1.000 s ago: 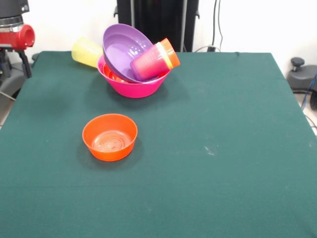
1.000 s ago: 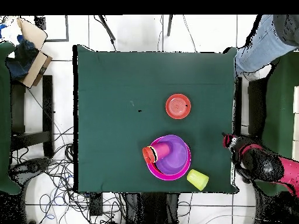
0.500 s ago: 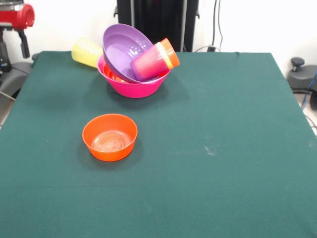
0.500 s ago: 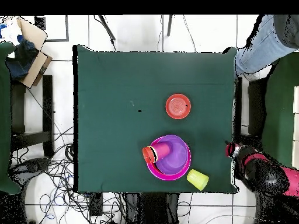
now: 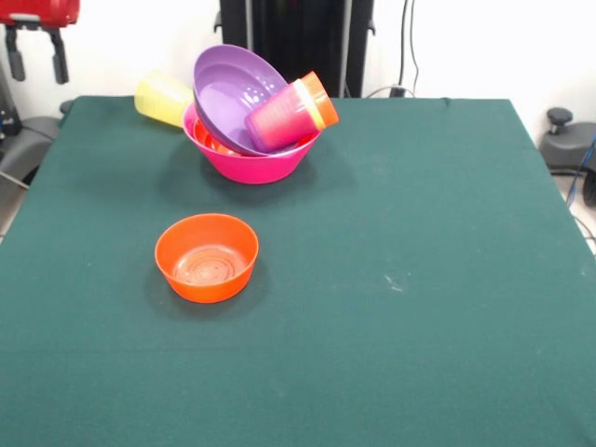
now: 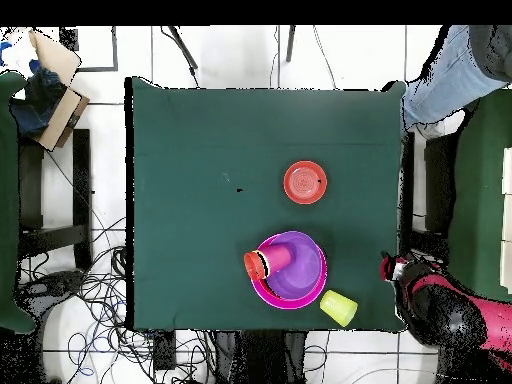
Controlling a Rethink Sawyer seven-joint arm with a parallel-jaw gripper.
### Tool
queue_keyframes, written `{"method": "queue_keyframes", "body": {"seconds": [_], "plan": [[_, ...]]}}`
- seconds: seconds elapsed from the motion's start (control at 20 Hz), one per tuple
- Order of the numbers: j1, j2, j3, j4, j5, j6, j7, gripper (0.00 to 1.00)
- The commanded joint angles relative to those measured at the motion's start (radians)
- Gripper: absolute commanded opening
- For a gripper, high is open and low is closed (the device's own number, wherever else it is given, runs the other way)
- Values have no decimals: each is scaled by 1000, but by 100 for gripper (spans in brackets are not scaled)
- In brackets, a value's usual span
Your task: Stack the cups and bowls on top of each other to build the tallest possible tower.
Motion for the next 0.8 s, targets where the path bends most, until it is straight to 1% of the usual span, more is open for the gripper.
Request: {"method": "queue_keyframes", "body": {"seconds": [0.05, 0.25, 0.55, 0.8], "plan": [[83, -6, -71, 126, -107, -79, 34, 100], [116, 4, -118, 131, -125, -117, 64, 100], [148, 0, -165, 149, -119, -150, 74, 100], [183, 36, -238, 143, -146, -205, 98, 100]]}}
